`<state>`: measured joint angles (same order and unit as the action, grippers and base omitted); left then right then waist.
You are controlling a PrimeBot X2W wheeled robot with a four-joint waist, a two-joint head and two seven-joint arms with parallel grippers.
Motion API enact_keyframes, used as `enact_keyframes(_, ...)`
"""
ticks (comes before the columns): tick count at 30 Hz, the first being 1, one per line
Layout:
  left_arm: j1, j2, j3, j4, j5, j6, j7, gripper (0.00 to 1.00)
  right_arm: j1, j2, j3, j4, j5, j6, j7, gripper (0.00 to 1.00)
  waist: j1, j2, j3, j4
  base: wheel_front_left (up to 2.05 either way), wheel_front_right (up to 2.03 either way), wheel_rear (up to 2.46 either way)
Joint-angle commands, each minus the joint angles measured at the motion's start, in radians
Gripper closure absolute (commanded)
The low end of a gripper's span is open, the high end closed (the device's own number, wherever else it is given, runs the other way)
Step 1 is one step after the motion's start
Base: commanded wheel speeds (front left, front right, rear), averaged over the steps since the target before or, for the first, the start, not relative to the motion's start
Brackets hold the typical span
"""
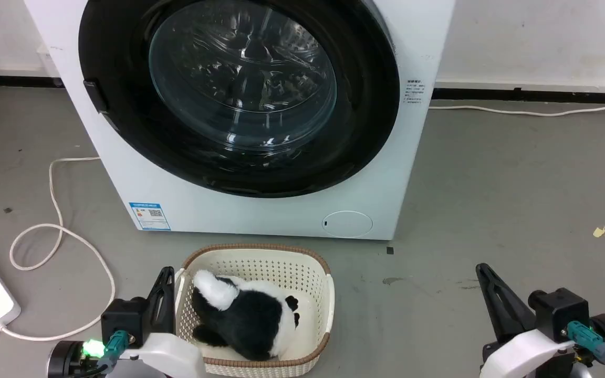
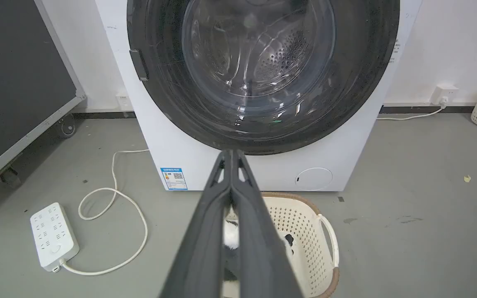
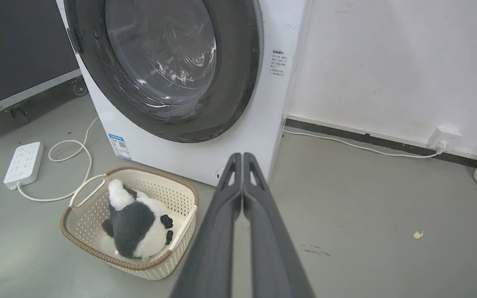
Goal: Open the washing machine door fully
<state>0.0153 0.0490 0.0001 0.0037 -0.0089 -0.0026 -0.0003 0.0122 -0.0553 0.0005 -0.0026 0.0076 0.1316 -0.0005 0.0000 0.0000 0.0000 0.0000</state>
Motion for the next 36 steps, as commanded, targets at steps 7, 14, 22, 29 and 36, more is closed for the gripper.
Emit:
enact_keyframes(7, -0.015, 0.001, 0.000, -0.004, 0.009, 0.003, 0.000, 1.00, -0.012, 0.005, 0.000, 0.003, -0.008, -0.001, 0.000, 1.00, 0.0000, 0.0000, 0.000, 0.000, 0.00, 0.00, 0.00)
enact_keyframes(14, -0.015, 0.001, 0.000, -0.004, 0.009, 0.003, 0.000, 1.00, -0.012, 0.005, 0.000, 0.003, -0.008, -0.001, 0.000, 1.00, 0.0000, 0.0000, 0.000, 0.000, 0.00, 0.00, 0.00)
enact_keyframes(22, -0.015, 0.001, 0.000, -0.004, 0.009, 0.003, 0.000, 1.00, -0.012, 0.005, 0.000, 0.003, -0.008, -0.001, 0.000, 1.00, 0.0000, 0.0000, 0.000, 0.000, 0.00, 0.00, 0.00)
enact_keyframes(29, -0.015, 0.001, 0.000, -0.004, 0.009, 0.003, 0.000, 1.00, -0.012, 0.005, 0.000, 0.003, -0.008, -0.001, 0.000, 1.00, 0.0000, 0.0000, 0.000, 0.000, 0.00, 0.00, 0.00)
enact_keyframes(36, -0.015, 0.001, 0.000, -0.004, 0.009, 0.003, 0.000, 1.00, -0.012, 0.005, 0.000, 0.003, -0.008, -0.001, 0.000, 1.00, 0.0000, 0.0000, 0.000, 0.000, 0.00, 0.00, 0.00)
